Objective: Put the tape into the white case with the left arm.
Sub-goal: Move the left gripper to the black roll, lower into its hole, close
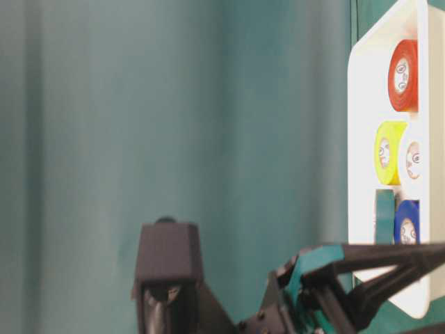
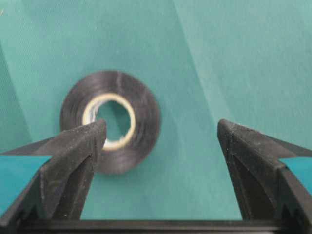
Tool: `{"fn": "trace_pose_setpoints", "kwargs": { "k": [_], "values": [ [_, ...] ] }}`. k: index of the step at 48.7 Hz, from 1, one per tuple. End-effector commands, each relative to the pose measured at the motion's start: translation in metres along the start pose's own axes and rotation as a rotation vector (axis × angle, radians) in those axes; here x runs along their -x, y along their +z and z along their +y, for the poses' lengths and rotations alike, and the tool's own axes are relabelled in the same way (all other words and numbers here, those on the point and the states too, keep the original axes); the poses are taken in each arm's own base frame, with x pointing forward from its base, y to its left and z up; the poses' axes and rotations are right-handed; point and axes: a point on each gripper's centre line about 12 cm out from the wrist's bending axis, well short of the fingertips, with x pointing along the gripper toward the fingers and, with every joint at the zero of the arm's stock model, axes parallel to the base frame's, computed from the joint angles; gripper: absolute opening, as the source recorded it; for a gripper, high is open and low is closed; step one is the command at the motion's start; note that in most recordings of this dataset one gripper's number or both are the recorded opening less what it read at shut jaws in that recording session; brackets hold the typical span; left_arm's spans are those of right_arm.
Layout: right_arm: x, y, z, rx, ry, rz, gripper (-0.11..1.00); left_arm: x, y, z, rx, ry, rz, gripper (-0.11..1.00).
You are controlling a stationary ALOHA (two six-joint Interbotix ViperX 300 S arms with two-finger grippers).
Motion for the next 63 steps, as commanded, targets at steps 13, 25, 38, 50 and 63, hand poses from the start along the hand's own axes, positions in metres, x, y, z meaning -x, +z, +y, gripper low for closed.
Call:
{"fn": "trace_pose_setpoints", "kwargs": {
  "k": [13,25,38,50,63],
  "values": [
    [-0.001,0.004,0.000,0.002,0.001,-0.008,0.62,-0.011,0.006,0.001,0.003,-0.002,0.006,0.93],
    [-0.001,0.004,0.000,0.001,0.000,-0.009,0.62,-0.027,-0.003,0.003,0.008,-0.007,0.050,0.93],
    [-0.001,0.004,0.000,0.002,0.001,-0.009,0.62,-0.041,-0.012,0.003,0.015,-0.013,0.090,0.93],
    [-0.001,0.004,0.000,0.002,0.001,-0.009,0.62,-0.044,-0.013,0.005,0.019,-0.011,0.095,0.93],
    [-0.001,0.004,0.000,0.002,0.001,-0.009,0.62,-0.042,-0.011,0.005,0.019,-0.008,0.083,0.84]
  ]
}}
